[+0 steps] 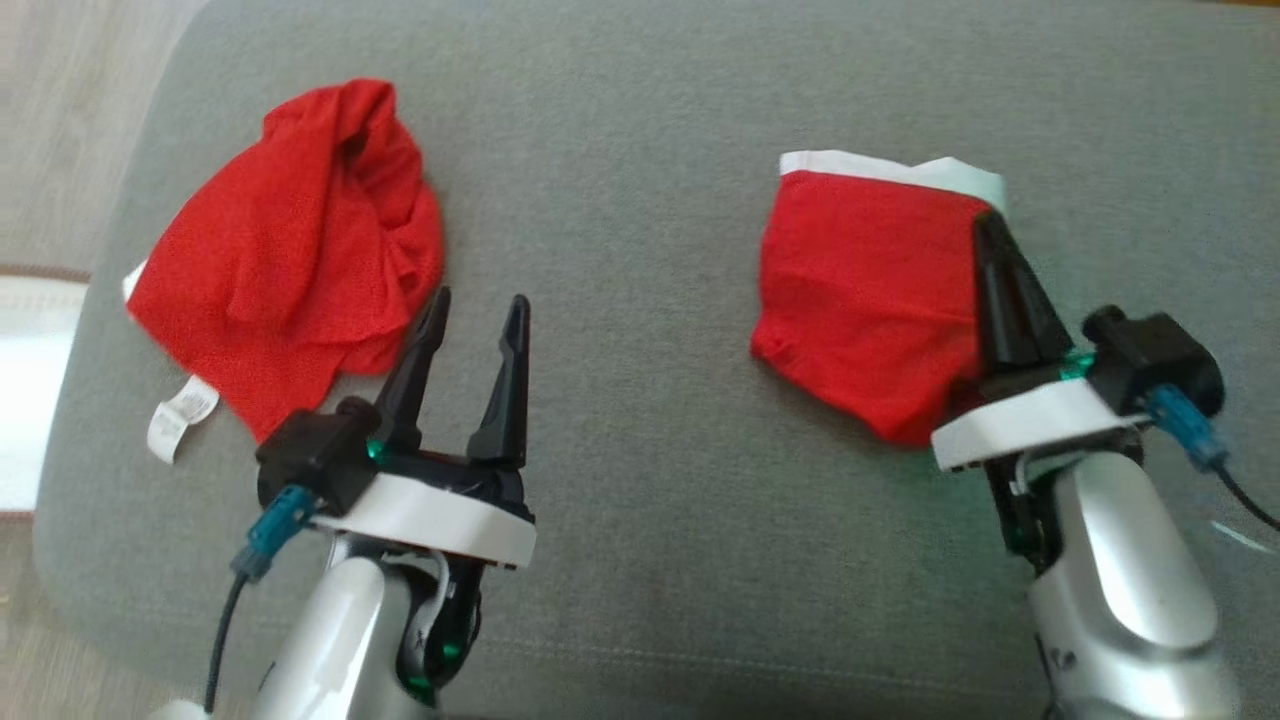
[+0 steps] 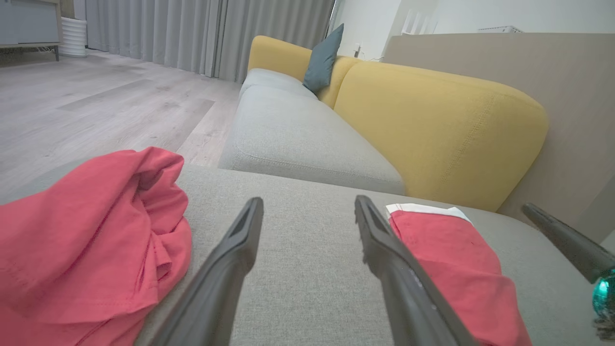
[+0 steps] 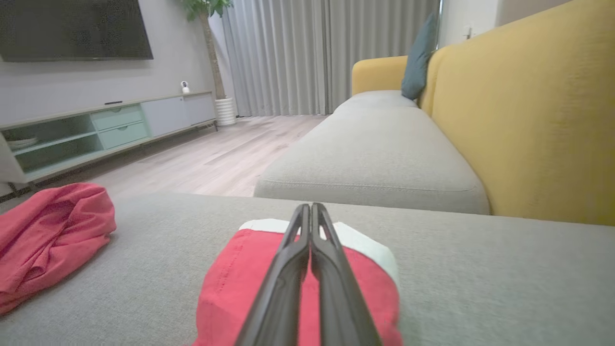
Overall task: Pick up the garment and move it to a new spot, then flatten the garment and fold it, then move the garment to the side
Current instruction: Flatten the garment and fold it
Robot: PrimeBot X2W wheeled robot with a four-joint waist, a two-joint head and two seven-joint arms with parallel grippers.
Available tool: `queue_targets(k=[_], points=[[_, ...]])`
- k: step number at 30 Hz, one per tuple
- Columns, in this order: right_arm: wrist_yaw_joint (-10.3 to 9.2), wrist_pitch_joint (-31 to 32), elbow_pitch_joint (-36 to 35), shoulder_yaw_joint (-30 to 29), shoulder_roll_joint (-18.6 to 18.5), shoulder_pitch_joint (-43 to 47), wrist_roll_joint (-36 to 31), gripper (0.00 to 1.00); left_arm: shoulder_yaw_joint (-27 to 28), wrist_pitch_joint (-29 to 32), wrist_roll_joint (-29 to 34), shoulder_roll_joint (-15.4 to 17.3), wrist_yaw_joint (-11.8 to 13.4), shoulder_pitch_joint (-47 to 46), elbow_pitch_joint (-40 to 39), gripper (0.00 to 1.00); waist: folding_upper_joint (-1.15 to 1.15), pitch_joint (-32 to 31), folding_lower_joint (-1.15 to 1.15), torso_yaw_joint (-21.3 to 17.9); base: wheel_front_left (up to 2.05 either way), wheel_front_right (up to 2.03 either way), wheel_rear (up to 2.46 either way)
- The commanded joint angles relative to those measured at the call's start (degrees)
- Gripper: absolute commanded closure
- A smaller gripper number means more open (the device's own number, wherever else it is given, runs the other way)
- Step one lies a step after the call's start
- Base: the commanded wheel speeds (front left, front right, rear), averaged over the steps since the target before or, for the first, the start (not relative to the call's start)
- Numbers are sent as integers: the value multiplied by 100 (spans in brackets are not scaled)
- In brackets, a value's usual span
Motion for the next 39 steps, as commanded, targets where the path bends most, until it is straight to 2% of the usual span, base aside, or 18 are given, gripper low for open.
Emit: queue_targets(k=[1, 8, 15, 21, 27, 33, 39], points=[[43, 21, -13, 184, 11, -219, -56, 100, 124, -45, -28, 40, -28, -247, -175, 0, 0, 118, -1, 144, 0, 0, 0], [43, 1, 940, 251, 11, -773, -189, 100, 51, -45, -53, 40, -40, -326, -140, 0, 0, 304, -1, 398, 0, 0, 0], [43, -66, 1801, 16, 11, -1265, -477, 100, 10, -45, -100, 40, -33, -416, -139, 0, 0, 542, -1, 540, 0, 0, 0], [43, -14, 2622, -78, 11, -1533, -573, 100, -4, -45, -101, 40, -48, -507, -133, 0, 0, 706, -1, 603, 0, 0, 0], [43, -9, 3126, -79, 11, -1696, -524, 100, 34, -45, -80, 40, -63, -551, -91, 0, 0, 737, -1, 591, 0, 0, 0], [43, -127, 2984, 26, 11, -1722, -189, 100, 113, -45, -31, 40, -59, -523, -60, 0, 0, 505, -1, 394, 0, 0, 0], [43, -139, 1894, 114, 11, -1308, 69, 100, 226, -45, 1, 40, -25, -433, -156, 0, 0, 141, -1, 54, 0, 0, 0]])
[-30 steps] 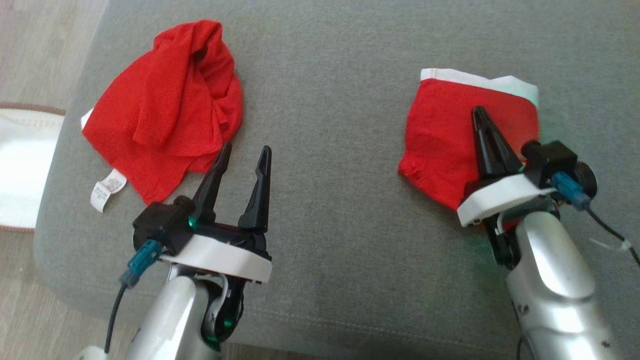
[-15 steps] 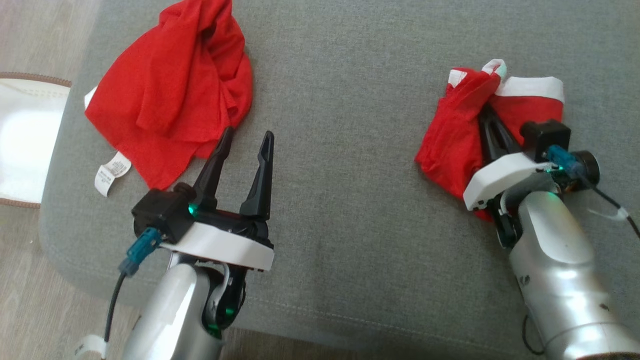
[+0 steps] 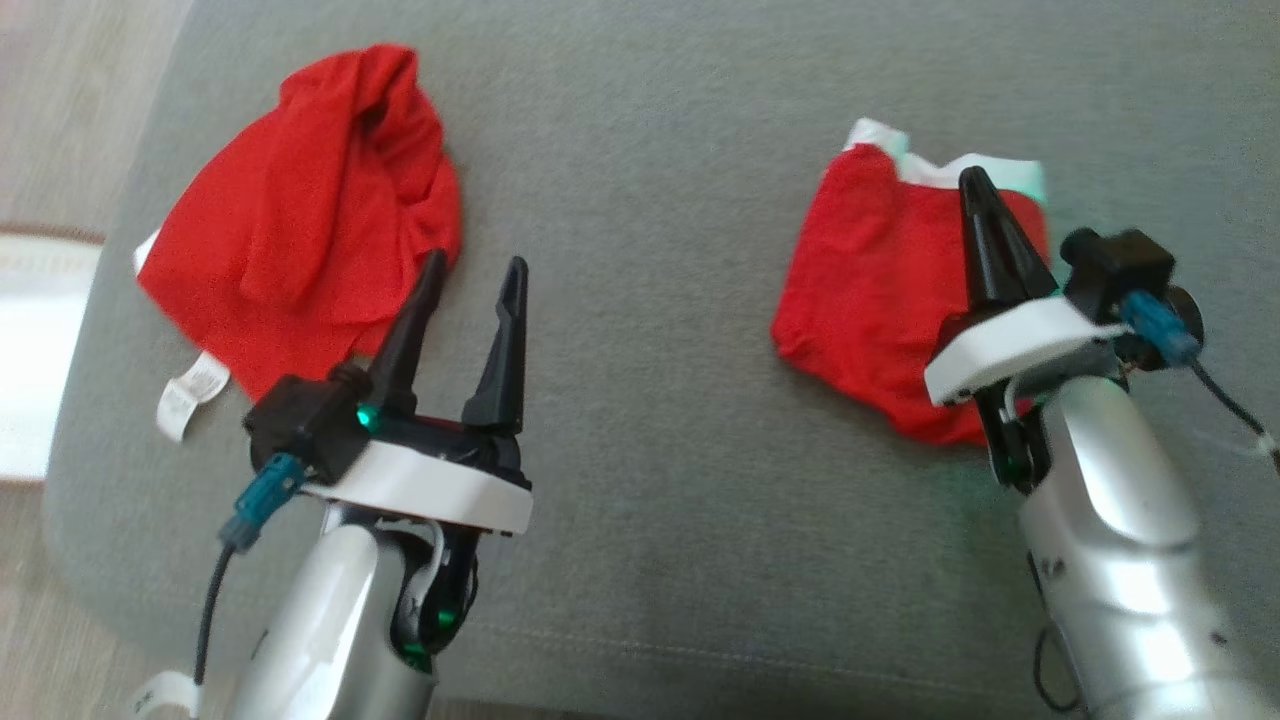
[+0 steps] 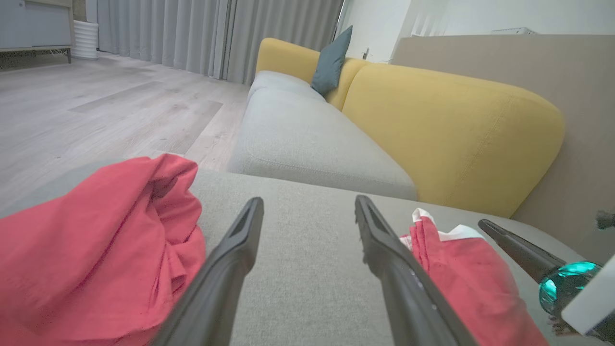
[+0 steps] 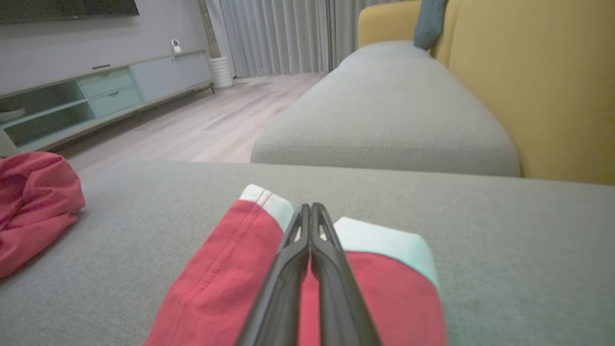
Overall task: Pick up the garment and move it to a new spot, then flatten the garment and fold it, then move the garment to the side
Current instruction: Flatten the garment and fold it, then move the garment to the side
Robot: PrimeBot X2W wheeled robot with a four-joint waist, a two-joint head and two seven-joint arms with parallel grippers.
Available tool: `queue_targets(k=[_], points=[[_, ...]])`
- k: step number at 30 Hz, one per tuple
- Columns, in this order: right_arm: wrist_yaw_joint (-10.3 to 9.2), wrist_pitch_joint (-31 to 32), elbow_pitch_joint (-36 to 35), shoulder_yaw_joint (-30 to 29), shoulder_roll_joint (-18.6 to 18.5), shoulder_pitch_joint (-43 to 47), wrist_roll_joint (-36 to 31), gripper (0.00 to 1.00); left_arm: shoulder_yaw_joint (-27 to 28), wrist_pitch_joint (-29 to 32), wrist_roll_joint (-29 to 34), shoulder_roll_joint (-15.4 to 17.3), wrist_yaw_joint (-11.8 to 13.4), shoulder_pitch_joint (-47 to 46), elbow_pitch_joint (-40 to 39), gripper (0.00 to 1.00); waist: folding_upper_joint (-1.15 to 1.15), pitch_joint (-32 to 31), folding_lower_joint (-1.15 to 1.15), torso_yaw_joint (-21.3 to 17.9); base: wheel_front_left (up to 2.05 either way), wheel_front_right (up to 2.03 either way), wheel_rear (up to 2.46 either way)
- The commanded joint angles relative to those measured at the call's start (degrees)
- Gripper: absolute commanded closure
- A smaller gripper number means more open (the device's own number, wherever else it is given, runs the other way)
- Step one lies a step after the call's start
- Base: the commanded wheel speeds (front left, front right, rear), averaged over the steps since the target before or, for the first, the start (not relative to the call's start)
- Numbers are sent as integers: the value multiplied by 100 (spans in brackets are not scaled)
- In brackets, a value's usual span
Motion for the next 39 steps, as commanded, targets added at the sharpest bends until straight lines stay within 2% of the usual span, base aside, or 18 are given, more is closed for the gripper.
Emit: queue_targets(k=[1, 9, 10, 11, 21, 31, 39], points=[[37, -61, -443, 107, 46, 211, 37, 100, 250, -45, 50, 43, 24, -92, -237, 0, 0, -224, 0, -227, 0, 0, 0], [37, -62, -1604, -277, 46, 1158, -205, 100, 308, -45, 61, 43, 85, 55, -328, 0, 0, -594, 0, -589, 0, 0, 0], [37, -62, -1719, -360, 46, 1264, -222, 38, 306, -45, 65, 43, 86, 73, -335, 0, 0, -624, 0, -625, 0, 0, 0], [37, -63, -1836, -435, 46, 1366, -221, 0, 306, -45, 68, 43, 87, 92, -344, 0, 0, -649, 0, -661, 0, 0, 0], [37, -63, -2545, -665, 46, 2177, 170, 0, 337, -45, 185, 43, 2, 315, -317, 0, 0, -826, 0, -963, 0, 0, 0], [37, -63, -2579, -661, 46, 2339, 198, 0, 427, -45, 261, 43, 2, 375, -255, 0, 0, -843, 0, -1039, 0, 0, 0], [37, 90, -2381, -551, 46, 2121, 215, 0, 340, -45, 254, 43, -28, 323, -281, 0, 0, -633, 0, -886, 0, 0, 0]])
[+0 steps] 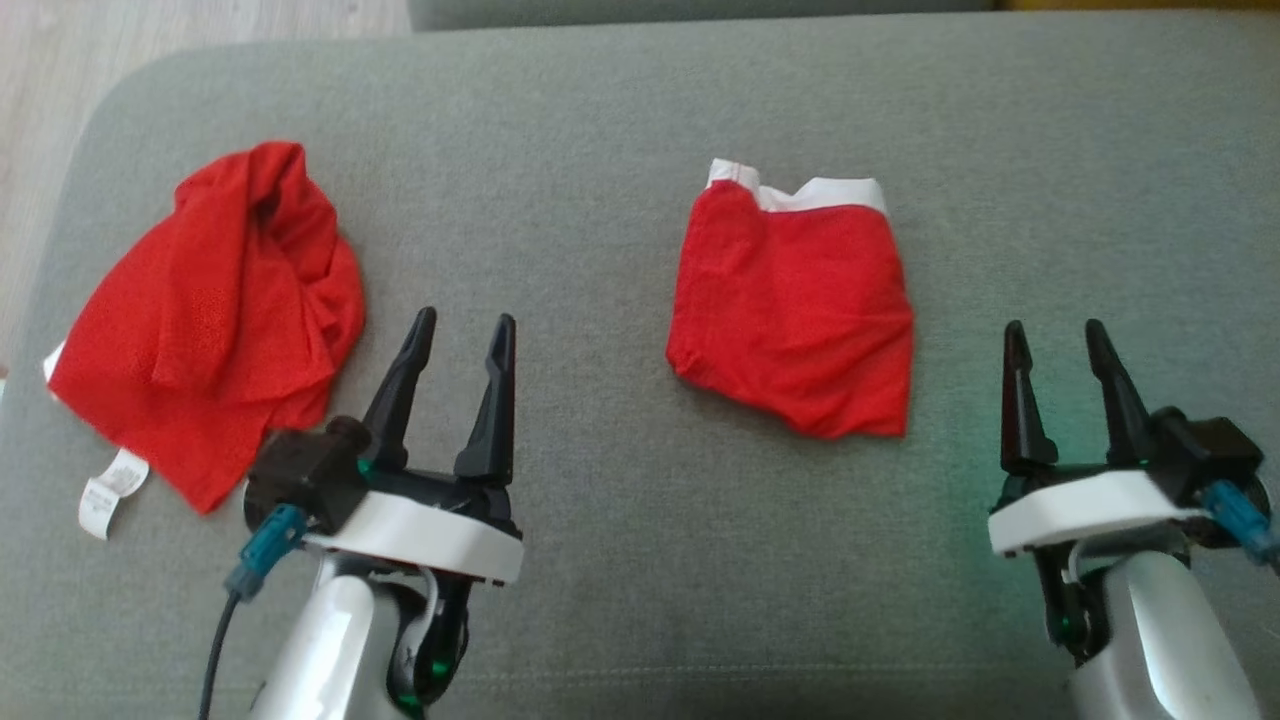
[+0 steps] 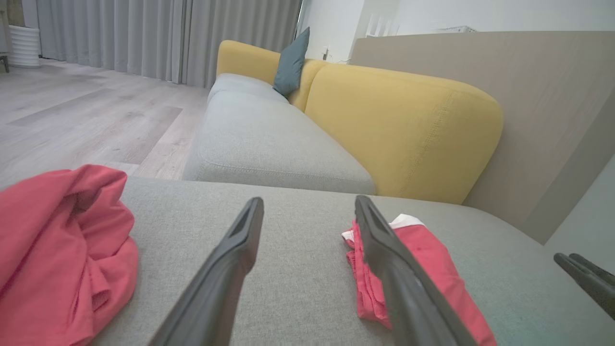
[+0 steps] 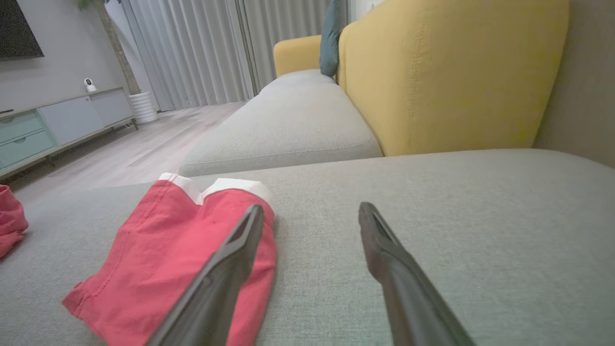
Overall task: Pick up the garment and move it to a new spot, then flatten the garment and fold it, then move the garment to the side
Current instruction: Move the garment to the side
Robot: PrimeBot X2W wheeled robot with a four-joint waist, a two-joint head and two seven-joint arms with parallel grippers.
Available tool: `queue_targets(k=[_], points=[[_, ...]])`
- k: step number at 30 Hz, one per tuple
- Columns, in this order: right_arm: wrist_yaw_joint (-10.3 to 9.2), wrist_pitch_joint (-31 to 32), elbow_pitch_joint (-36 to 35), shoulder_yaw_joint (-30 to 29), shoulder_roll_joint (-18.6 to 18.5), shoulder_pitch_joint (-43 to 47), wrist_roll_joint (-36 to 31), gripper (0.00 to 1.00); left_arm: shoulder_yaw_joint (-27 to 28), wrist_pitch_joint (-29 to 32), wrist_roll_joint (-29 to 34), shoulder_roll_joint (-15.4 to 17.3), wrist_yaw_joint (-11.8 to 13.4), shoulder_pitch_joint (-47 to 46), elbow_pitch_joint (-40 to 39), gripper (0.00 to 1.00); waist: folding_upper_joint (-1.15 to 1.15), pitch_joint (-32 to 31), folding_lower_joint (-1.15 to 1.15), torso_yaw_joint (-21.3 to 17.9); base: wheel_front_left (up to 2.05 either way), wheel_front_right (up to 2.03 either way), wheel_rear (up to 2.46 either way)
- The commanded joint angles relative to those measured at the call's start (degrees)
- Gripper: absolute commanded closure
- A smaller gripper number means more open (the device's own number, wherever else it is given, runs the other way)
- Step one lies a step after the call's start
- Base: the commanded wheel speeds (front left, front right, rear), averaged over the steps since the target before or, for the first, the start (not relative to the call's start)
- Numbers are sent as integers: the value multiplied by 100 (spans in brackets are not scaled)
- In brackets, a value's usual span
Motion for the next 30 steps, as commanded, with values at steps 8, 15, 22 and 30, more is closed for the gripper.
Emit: queue_targets(k=[8, 15, 22, 30], points=[[37, 419, 548, 394, -10, -844, 575, 0, 75, -45, 52, 40, -99, -385, -163, 0, 0, 531, 0, 361, 0, 0, 0], [37, 639, 1462, 461, -10, -1455, 850, 0, 58, -45, 54, 40, -167, -553, -125, 0, 0, 888, 0, 642, 0, 0, 0], [37, 599, 2248, 487, -10, -1968, 663, 100, 81, -45, 43, 40, -180, -657, -127, 0, 0, 1077, 0, 777, 0, 0, 0], [37, 339, 2242, 363, -11, -2300, -567, 100, 185, -45, 104, 40, -181, -667, -148, 0, 0, 1035, 0, 455, 0, 0, 0]])
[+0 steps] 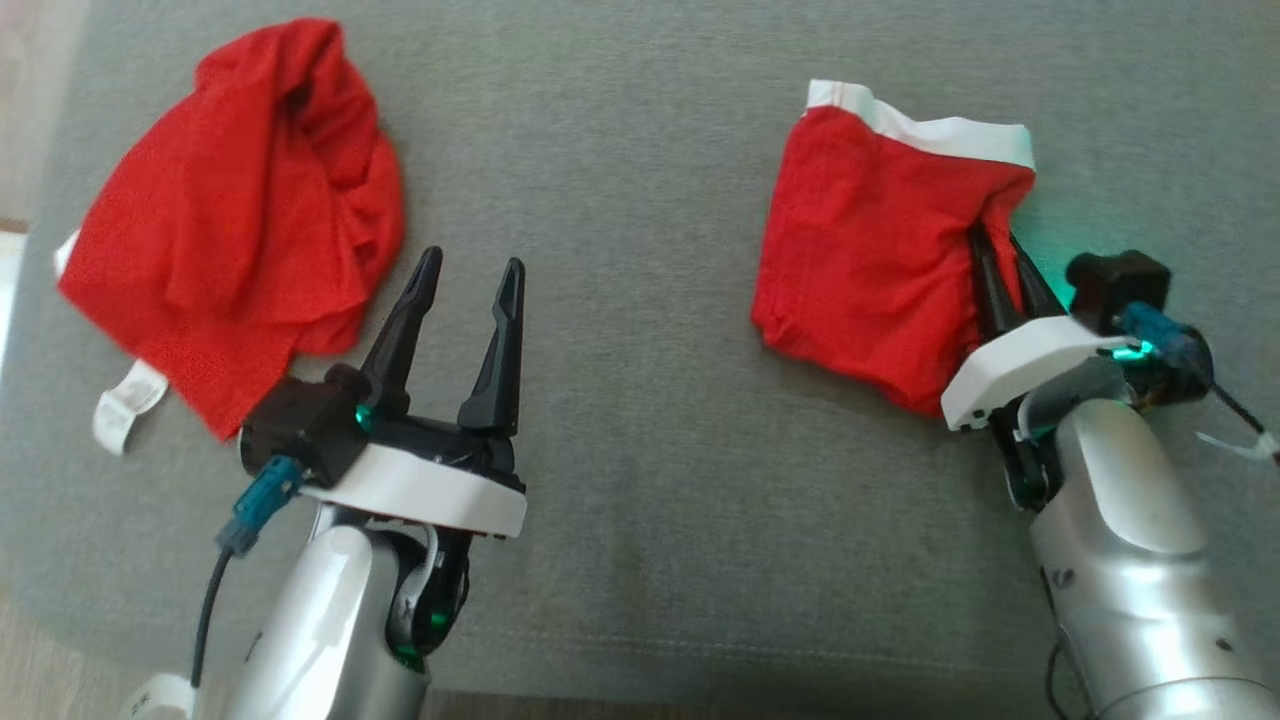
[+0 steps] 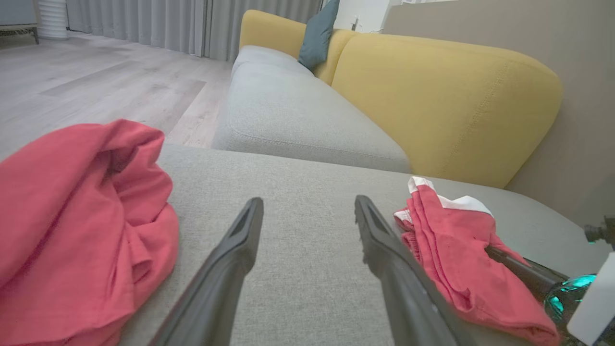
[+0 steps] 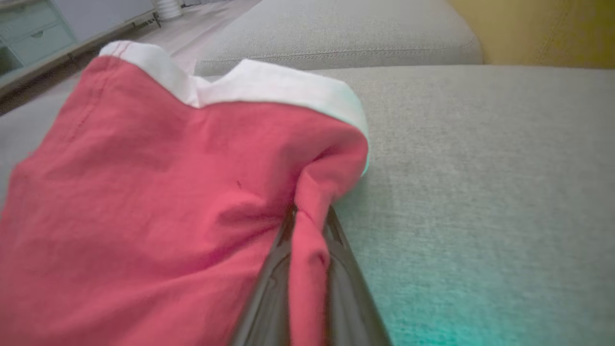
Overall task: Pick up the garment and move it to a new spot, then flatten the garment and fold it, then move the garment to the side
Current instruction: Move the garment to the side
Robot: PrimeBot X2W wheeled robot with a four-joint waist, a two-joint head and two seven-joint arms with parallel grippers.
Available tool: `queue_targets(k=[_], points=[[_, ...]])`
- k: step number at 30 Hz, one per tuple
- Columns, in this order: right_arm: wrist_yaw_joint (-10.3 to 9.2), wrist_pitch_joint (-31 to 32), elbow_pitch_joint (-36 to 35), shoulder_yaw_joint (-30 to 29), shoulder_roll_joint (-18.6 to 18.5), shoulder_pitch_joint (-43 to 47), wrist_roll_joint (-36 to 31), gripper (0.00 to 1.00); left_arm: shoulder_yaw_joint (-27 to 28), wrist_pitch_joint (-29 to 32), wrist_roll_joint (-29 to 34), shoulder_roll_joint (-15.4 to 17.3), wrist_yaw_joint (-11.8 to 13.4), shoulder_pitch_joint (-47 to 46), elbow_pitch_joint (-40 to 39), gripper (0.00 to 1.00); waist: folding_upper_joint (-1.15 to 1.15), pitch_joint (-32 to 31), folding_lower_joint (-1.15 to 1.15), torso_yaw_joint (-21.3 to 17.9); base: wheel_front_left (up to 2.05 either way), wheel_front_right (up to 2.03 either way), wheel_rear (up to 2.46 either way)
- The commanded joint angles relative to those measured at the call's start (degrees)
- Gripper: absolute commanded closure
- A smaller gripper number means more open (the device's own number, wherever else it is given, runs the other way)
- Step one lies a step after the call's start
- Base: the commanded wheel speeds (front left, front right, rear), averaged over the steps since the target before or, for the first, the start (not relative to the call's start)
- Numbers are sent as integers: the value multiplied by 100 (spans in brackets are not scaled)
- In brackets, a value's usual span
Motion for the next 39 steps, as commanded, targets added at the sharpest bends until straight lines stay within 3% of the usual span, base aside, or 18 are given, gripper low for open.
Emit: queue_targets(k=[1, 6, 15, 20, 26, 36, 37, 38, 39], points=[[37, -11, -258, 47, 52, -142, -413, 100, 226, -45, 52, 44, -23, -185, -207, 0, 0, -28, -1, -175, 0, 0, 0], [37, 220, -627, 125, -227, -216, -1025, 100, 239, -45, 67, 44, -36, -241, -274, 0, 0, -10, -1, -430, 0, 0, 0], [37, 839, -1238, 354, -1964, -410, -1119, 100, 191, -45, 68, 44, -63, -474, -385, 0, 0, 275, -1, -655, 0, 0, 0], [37, 1198, -1642, 109, -2572, -408, -972, 100, 221, -45, 79, 44, -107, -555, -415, 0, 0, 452, -1, -620, 0, 0, 0], [37, 1448, -2115, -353, -2846, -215, -852, 100, 298, -45, 105, 44, -155, -595, -425, 0, 0, 587, -1, -595, 0, 0, 0], [37, 1701, -2855, -813, -2664, 100, -837, 100, 388, -45, 189, 44, -216, -617, -422, 0, 0, 680, -1, -680, 0, 0, 0], [37, 1721, -2911, -850, -2613, 123, -836, 95, 392, -45, 192, 44, -223, -621, -421, 0, 0, 684, -1, -684, 0, 0, 0], [37, 1719, -2954, -881, -2572, 140, -818, 54, 396, -45, 195, 44, -229, -623, -419, 0, 0, 689, -1, -686, 0, 0, 0], [37, 1738, -2976, -922, -2540, 154, -812, 0, 399, -45, 200, 44, -234, -625, -415, 0, 0, 691, -1, -688, 0, 0, 0]])
